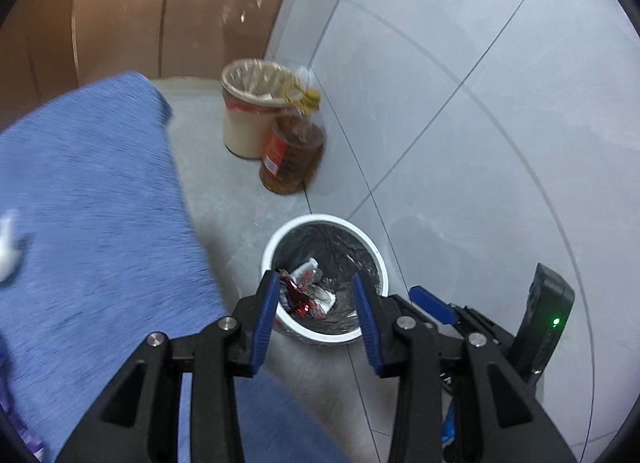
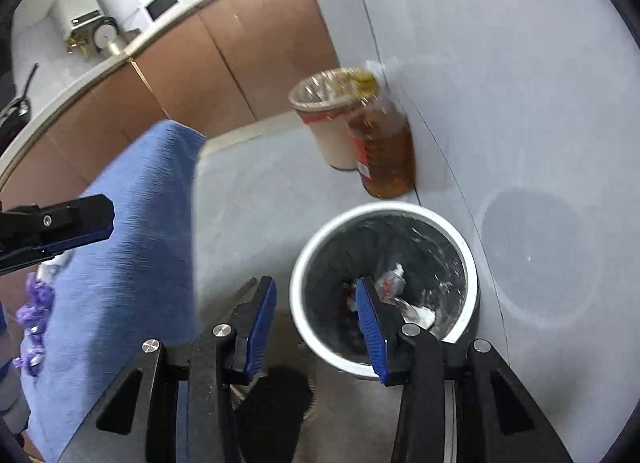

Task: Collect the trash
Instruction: 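Move both open tools back over the remaining trash on the towel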

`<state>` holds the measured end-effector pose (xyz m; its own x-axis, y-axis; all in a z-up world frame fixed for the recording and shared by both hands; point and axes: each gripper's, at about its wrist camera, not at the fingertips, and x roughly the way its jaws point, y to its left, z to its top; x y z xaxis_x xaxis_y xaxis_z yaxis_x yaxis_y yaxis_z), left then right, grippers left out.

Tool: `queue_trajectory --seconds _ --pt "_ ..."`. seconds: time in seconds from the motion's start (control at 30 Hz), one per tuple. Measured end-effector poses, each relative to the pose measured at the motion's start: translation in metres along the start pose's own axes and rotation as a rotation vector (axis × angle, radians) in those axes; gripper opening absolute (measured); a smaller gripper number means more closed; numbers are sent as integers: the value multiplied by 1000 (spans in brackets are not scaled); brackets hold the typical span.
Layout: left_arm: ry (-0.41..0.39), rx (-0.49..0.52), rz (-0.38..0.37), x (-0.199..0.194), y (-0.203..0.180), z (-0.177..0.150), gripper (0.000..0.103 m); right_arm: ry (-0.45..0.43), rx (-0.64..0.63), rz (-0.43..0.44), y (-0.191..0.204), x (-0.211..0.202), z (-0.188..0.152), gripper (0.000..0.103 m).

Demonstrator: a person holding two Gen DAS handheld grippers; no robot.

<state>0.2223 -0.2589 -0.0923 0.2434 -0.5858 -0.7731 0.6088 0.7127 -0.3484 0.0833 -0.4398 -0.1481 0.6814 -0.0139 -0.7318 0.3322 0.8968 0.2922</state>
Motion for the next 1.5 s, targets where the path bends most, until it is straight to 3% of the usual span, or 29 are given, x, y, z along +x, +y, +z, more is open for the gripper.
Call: queue_trajectory --seconds 0.43,0.67,0.87,1.03,1.17,1.5 --pt "-261 -33 129 -180 53 -46 36 -162 -200 98 100 -103 14 40" --pt "-398 -90 237 -283 100 -93 37 -257 -316 156 154 -161 5 42" --pt "-473 -153 321 -339 133 -133 37 -306 -395 228 195 -195 -8 43" --pt "-495 -194 350 -362 158 -159 37 -310 -448 284 222 -207 -16 43" --pt "-494 -215 352 -360 175 -168 52 -287 -475 324 240 -204 -19 43" --pt "-367 -230 333 -298 226 -158 52 -147 -530 319 272 -140 -24 44"
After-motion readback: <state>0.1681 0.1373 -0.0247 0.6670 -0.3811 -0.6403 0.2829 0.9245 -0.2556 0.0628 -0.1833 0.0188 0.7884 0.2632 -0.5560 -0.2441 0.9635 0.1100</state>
